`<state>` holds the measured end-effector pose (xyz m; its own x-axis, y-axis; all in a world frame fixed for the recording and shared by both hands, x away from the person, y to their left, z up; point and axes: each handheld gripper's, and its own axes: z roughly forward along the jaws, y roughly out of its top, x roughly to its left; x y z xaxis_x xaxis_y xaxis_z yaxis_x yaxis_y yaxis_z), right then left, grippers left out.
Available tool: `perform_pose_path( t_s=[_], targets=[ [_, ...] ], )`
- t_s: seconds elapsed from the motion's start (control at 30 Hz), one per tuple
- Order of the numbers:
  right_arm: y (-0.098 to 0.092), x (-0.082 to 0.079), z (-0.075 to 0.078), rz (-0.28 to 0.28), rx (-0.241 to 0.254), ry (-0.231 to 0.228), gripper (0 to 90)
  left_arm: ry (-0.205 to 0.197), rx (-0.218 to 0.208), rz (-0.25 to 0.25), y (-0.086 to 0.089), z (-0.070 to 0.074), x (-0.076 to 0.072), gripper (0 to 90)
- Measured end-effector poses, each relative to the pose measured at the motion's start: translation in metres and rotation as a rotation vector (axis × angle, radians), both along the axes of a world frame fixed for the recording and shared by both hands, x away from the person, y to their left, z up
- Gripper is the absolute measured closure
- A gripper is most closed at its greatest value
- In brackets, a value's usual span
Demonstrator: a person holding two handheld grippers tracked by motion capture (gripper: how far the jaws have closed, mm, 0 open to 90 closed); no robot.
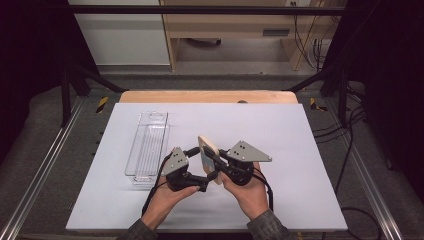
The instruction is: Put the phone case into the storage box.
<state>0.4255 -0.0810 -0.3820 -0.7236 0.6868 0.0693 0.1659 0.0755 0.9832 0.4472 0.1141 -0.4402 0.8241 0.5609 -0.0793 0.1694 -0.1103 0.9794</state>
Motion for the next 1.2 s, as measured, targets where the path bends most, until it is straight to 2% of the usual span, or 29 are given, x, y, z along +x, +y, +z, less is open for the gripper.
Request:
perform_pose_path(
  t_s=[0.4, 0.7, 0.87, 1.2],
  targets=[
    [0.006, -0.002, -0.011, 0.010, 0.022, 0.003, 84.9, 0.012, -0.003, 0.005, 0.002, 0.000, 0.001, 2.2],
    [0.008, -0.002, -0.014, 0.009, 0.043, -0.003, 84.9, 0.021, -0.025, 0.013, 0.004, 0.001, 0.002, 4.4],
    [0.009, -0.002, -0.017, 0.013, 0.047, 0.004, 84.8, 0.016, -0.013, 0.011, 0.004, 0.001, 0.001, 8.1],
    [0.008, -0.001, -0.020, 0.017, 0.051, 0.011, 84.7, 0.027, 0.002, 0.025, 0.003, 0.001, 0.000, 9.6]
  ],
)
